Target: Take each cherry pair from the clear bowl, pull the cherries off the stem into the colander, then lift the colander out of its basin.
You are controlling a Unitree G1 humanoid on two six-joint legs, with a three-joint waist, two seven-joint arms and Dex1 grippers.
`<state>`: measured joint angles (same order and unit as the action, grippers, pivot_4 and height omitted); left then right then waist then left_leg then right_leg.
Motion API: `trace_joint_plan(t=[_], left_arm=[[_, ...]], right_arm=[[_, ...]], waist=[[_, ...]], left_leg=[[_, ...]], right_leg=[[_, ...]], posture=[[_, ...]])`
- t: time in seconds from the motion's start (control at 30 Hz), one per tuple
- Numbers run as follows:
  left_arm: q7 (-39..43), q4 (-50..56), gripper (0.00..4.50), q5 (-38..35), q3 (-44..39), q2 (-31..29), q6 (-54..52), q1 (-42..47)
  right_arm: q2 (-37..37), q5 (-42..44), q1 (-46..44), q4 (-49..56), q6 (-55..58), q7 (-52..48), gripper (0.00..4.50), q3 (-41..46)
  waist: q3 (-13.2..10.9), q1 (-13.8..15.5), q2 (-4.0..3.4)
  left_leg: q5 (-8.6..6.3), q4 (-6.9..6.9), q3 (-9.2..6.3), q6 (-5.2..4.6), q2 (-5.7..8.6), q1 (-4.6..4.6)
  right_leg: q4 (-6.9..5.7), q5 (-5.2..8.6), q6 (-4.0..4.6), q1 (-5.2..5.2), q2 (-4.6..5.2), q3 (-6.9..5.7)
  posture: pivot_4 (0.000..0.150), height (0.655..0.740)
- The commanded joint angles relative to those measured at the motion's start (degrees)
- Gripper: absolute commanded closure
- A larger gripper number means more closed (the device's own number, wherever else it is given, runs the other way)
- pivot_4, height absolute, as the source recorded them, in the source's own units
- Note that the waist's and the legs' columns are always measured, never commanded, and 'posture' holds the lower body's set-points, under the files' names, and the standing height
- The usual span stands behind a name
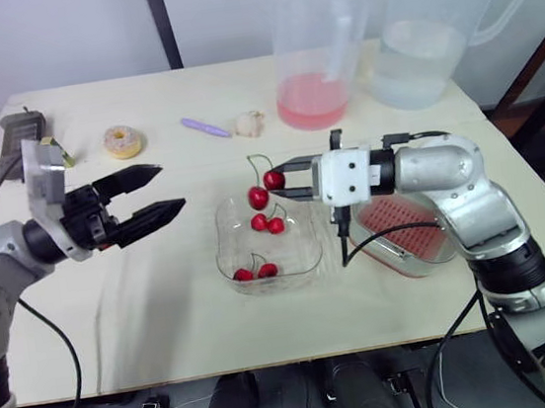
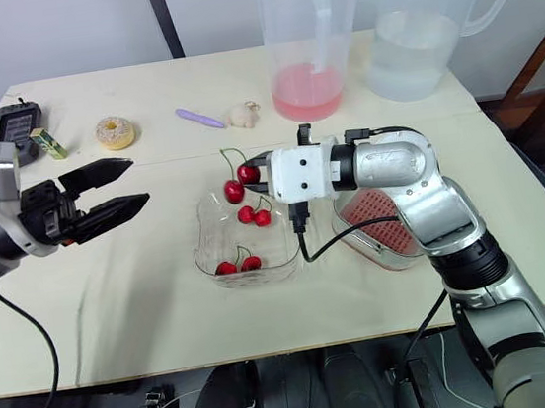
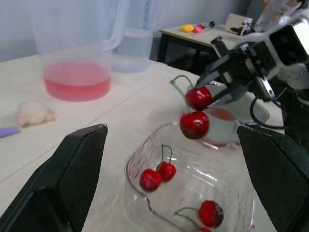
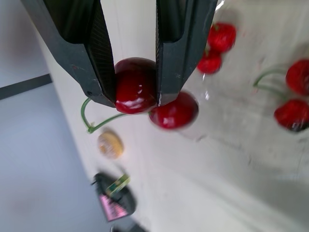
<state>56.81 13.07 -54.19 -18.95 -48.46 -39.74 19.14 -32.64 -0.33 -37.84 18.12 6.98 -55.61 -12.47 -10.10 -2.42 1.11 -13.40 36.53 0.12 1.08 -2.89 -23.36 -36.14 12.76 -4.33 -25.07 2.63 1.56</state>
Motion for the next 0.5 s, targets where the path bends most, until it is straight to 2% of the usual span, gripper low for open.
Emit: trace_joint_plan(t=[0.03,0.27,0.5], left_arm=[[-0.75,-2.35,0.00,-3.23,0.59,1.42,-2.91,5.95],[-5.43,-3.69,0.00,-8.26,2.64,8.19,-8.25,16.07],[-9.92,-5.62,0.00,-10.92,2.86,13.67,-10.64,23.23]], right_arm=[[1.67,-4.57,-0.45,2.70,-4.81,7.88,3.33,2.05],[5.78,-14.38,2.47,3.99,-11.57,19.58,3.33,-0.74],[10.14,-16.09,3.43,4.47,-12.87,23.91,3.33,-1.99]], waist=[[0.00,0.12,0.02],[0.00,0.53,0.05],[0.00,0.23,0.06]], left_leg=[[0.00,0.01,-0.05,0.00,0.00,0.00],[0.00,0.09,-0.11,0.00,0.04,-0.03],[0.00,0.27,-0.23,0.00,0.04,-0.02]], right_leg=[[0.00,0.00,0.00,0.00,-0.03,-0.01],[0.02,0.02,-0.09,0.12,0.00,-0.03],[-0.04,0.02,-0.08,0.22,-0.03,-0.08]], posture=[[0.150,0.7400],[0.150,0.7400],[0.150,0.7400]])
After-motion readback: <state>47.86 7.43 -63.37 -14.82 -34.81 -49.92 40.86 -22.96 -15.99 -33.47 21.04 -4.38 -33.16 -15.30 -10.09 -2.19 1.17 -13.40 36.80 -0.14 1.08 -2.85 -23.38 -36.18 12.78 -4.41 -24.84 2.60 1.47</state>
